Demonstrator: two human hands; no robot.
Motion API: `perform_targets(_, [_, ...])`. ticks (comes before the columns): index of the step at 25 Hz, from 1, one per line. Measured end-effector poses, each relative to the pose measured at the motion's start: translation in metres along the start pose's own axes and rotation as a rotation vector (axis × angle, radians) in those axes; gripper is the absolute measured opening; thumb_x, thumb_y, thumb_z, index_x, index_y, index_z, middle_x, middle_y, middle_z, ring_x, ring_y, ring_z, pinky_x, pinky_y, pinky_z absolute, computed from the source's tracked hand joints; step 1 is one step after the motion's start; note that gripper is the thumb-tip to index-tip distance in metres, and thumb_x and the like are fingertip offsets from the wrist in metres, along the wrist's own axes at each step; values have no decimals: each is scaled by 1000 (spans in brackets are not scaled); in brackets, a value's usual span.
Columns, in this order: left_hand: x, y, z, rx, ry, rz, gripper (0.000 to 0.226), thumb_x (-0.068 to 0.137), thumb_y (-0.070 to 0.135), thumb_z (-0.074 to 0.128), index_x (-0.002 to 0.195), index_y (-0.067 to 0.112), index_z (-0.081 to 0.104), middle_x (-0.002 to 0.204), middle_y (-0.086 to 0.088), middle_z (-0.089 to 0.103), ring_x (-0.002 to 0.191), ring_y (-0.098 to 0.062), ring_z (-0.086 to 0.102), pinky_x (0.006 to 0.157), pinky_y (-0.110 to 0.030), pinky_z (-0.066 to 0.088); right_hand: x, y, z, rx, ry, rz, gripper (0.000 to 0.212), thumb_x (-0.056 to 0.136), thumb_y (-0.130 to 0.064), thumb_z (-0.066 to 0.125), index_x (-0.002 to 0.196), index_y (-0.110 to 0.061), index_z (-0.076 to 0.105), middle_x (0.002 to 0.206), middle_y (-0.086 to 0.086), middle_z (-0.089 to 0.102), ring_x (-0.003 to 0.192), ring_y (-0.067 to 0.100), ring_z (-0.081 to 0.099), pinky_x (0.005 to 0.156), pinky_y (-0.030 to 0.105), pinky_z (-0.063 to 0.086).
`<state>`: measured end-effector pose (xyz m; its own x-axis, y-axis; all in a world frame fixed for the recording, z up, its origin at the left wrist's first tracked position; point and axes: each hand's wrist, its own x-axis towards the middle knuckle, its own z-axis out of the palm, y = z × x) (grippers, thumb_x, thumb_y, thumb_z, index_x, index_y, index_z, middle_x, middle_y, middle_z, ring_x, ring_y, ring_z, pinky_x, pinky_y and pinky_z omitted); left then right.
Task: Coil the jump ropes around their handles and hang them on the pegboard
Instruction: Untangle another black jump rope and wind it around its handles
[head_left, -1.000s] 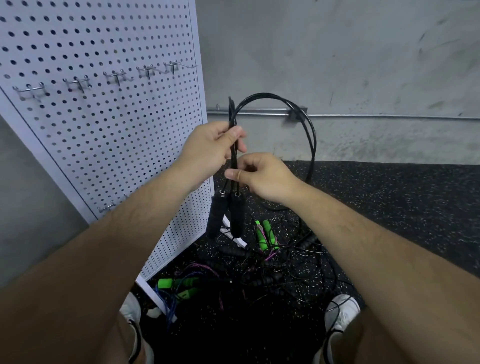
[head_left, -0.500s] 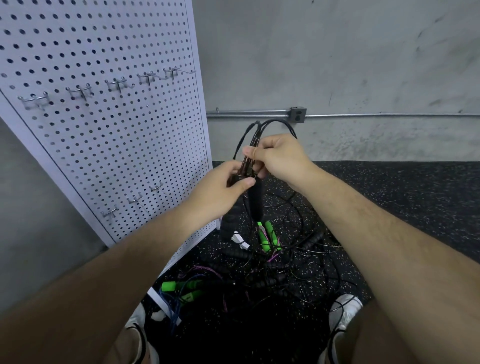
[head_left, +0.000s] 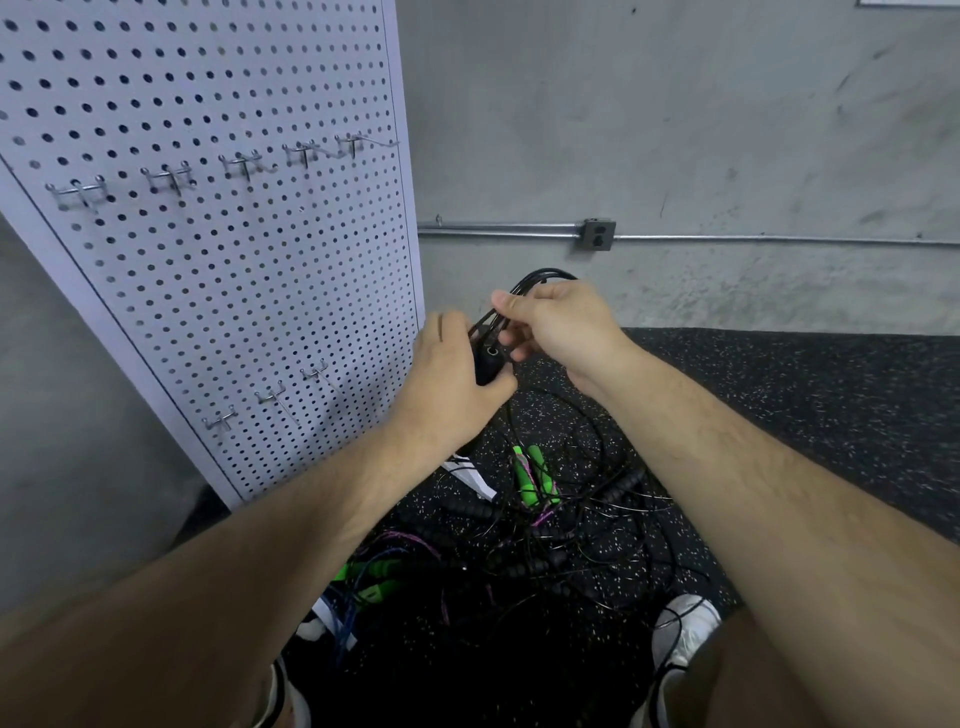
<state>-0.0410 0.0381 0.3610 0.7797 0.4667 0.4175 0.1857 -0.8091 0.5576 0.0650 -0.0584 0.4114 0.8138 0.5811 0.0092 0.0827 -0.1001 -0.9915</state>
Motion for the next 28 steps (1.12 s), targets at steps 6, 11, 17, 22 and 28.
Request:
perform_targets(6, [1, 2, -11, -72, -21, 24, 44, 81, 34, 75, 104, 18, 41, 104, 1, 45, 91, -17, 48, 70, -25, 40, -2, -4, 0, 22, 30, -2, 29, 90, -25, 76, 73, -8, 59, 55, 3, 64, 65, 28, 61, 56, 33, 52])
perform_targets(11, [5, 4, -26, -140, -87, -16, 39, 77, 37, 73, 101, 23, 47, 101, 4, 55, 86, -12, 55, 70, -30, 46, -4, -5, 0, 4, -4, -5, 30, 92, -31, 73, 77, -9, 59, 62, 6, 67, 63, 26, 61, 61, 34, 52])
perform_targets(17, [8, 5, -31, -140, -107, -44, 36, 80, 38, 72, 104, 22, 50, 106, 4, 51, 90, -9, 55, 73, -24, 47, -9, -3, 1, 76, -98, 9, 28, 97, -29, 67, 91, -2, 65, 75, 9, 69, 74, 23, 65, 74, 36, 59])
perform_targets(22, [9, 11, -29, -106, -83, -39, 39, 83, 31, 70, 112, 18, 49, 110, 5, 43, 94, -8, 51, 77, -22, 45, -13, -4, 5, 175, -97, 129, 25, 98, -23, 65, 75, -17, 56, 73, 4, 63, 72, 19, 63, 52, 27, 53])
perform_targets(28, [12, 15, -33, -162, -71, -62, 43, 84, 27, 71, 119, 19, 48, 116, 2, 46, 94, 0, 51, 70, -9, 39, -22, -11, 9, 248, -34, 204, 17, 97, -17, 65, 85, -4, 64, 77, 9, 62, 69, 20, 63, 61, 33, 60])
